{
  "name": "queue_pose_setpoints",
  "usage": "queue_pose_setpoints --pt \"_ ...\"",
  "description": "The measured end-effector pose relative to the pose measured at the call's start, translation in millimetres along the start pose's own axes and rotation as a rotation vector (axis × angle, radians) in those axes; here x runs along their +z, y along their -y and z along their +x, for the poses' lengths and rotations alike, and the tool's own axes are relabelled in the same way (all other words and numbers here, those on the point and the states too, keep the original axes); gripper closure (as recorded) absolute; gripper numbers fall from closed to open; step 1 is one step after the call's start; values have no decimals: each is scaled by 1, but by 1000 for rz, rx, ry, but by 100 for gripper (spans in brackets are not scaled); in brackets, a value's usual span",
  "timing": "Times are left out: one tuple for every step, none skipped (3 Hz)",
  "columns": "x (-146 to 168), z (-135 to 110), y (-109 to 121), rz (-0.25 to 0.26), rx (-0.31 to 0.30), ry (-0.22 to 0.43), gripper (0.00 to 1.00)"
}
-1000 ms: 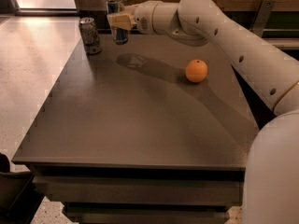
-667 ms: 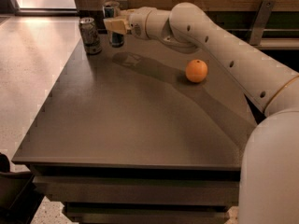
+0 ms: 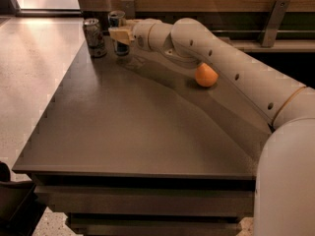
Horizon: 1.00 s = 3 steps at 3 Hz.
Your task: Move redbull can near 7up can
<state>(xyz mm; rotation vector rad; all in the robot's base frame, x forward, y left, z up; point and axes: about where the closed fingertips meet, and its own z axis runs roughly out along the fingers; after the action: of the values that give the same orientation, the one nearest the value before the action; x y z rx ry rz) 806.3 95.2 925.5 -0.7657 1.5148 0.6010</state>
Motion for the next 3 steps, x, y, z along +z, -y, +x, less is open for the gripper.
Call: queue_pose_setpoints --pt "4 22 -1 36 18 -36 100" --pt "9 29 -1 38 30 -30 100" --pt "16 35 -1 23 47 -25 82"
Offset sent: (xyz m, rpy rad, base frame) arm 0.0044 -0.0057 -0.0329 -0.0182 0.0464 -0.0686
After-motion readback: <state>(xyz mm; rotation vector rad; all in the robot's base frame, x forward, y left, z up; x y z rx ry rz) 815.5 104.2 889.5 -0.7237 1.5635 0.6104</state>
